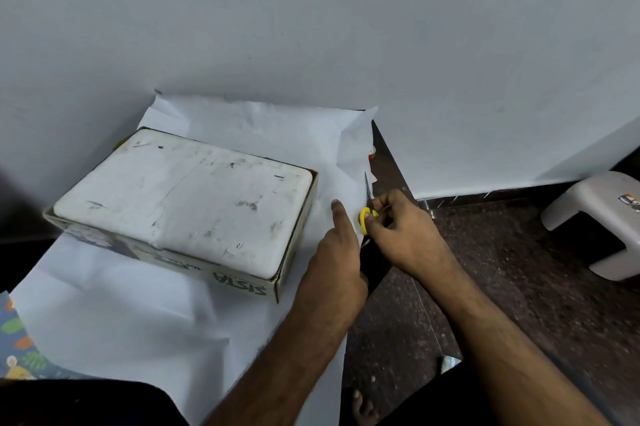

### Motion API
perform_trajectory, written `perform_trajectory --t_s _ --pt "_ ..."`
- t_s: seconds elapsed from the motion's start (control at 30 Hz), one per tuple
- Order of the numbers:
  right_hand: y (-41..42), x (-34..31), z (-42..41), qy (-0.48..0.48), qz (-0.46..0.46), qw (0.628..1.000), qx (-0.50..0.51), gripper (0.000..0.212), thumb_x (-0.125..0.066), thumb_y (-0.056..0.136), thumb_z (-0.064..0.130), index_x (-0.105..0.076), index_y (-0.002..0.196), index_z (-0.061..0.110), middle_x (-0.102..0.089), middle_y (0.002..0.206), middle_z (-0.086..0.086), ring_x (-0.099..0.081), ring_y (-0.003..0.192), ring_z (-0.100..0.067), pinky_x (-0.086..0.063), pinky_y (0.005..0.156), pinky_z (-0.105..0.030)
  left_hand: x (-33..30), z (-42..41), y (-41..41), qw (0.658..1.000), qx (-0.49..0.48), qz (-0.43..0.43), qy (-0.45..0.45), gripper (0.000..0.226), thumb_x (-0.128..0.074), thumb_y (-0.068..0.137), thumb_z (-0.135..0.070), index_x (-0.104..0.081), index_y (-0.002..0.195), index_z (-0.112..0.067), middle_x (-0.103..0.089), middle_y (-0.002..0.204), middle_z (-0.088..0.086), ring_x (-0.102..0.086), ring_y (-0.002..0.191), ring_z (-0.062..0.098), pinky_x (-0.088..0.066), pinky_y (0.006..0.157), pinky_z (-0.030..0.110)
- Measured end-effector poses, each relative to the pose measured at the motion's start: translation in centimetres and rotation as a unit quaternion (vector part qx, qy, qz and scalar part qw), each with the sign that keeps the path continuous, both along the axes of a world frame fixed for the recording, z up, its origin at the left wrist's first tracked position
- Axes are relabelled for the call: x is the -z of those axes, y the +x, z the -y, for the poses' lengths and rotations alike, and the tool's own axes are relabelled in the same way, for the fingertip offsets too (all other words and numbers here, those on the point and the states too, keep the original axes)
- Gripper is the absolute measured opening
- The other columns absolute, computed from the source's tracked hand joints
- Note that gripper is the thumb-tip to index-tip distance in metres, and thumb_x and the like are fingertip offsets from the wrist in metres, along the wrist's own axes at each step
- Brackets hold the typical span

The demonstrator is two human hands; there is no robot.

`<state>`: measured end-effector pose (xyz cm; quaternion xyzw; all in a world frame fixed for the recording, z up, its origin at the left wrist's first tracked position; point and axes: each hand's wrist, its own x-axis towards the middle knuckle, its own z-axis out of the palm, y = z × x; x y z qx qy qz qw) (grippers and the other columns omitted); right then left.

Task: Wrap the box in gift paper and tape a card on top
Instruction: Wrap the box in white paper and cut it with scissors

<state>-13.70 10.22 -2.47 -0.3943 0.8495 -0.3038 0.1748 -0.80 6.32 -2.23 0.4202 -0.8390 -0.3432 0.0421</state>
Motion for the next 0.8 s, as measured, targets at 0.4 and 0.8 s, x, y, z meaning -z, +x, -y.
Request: perform_trajectory --t_s 0.4,0.8 --pt "-0.8 -0.1 0.5 -0.024 -0.001 1.0 0.017 0.017 -0.066 0.087 0.047 -0.058 0.093 0.032 -0.069 0.077 0.011 -0.064 0.079 -0.008 -0.057 0.078 -0.041 0.3 -0.2 -0.1 1.0 0.006 -0.008 -0.006 0.107 -0.065 0.093 -0.006 0.018 0.159 -0.016 -0.057 0.122 0.011 -0.06 0.107 0.021 -0.048 0.082 0.028" --pt "-1.2 -0.6 0.3 0.008 -0.009 1.0 0.002 0.021 -0.062 0.089 0.052 -0.057 0.094 0.032 -0.068 0.083 0.009 -0.064 0.082 -0.011 -0.056 0.079 -0.042 0.9 -0.4 -0.1 1.0 0.009 -0.012 -0.011 0.102 -0.066 0.096 -0.016 0.013 0.16 -0.018 -0.058 0.126 0.009 -0.061 0.109 0.021 -0.042 0.075 0.026"
